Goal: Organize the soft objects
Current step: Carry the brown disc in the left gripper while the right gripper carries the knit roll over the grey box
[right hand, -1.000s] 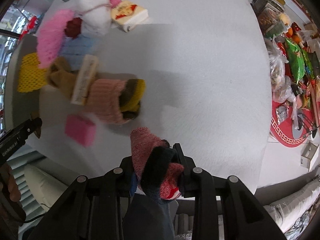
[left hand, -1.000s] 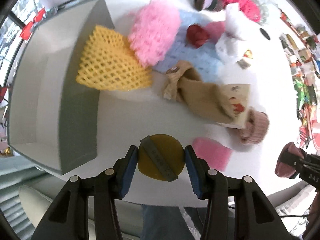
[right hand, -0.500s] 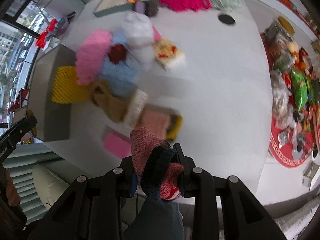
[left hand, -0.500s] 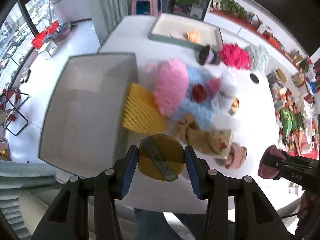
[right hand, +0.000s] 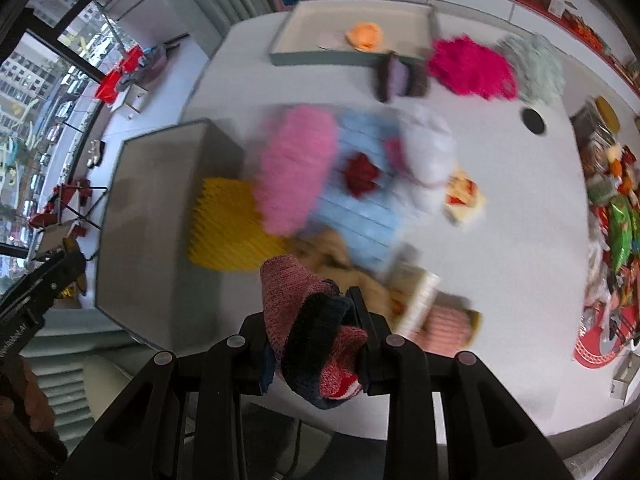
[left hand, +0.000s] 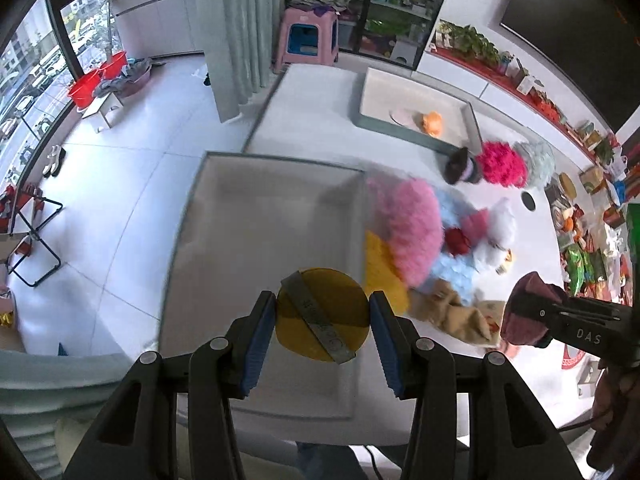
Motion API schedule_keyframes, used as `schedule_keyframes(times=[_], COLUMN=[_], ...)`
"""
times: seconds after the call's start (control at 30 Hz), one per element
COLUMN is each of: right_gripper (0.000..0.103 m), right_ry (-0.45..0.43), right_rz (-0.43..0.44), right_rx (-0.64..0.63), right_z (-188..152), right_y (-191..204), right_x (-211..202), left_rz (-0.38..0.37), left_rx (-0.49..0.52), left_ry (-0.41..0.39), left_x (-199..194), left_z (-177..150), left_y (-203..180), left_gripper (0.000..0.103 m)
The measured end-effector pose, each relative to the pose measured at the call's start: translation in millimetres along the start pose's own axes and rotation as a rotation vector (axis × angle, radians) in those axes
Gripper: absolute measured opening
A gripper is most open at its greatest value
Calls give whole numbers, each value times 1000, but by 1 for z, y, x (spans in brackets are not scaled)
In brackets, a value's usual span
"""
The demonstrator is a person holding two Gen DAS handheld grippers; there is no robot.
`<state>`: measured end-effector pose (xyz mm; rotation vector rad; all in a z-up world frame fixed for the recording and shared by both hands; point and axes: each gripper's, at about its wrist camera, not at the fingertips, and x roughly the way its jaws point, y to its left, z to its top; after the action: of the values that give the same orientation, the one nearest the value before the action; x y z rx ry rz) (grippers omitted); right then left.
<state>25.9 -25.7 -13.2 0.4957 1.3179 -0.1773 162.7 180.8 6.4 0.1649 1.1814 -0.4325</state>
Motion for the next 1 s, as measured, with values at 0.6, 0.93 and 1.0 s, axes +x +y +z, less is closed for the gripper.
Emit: schedule_keyframes(times=[0.6, 0.93, 1.0], right_gripper=[34, 34, 34], right_ry=[56, 108, 115], right_rz=[89, 85, 80], right_rx=[-108, -115, -122], right_z=[60, 77, 79], right_y=[139, 167, 171], right_x=[45, 79, 84], left_rz=[11, 12, 4], left_rx=[-159, -108, -103], left_ry=[22, 75, 87], left_x=[41, 69, 72], left_z=[25, 25, 24], left_y=[100, 89, 88], left_gripper=[49, 49, 49])
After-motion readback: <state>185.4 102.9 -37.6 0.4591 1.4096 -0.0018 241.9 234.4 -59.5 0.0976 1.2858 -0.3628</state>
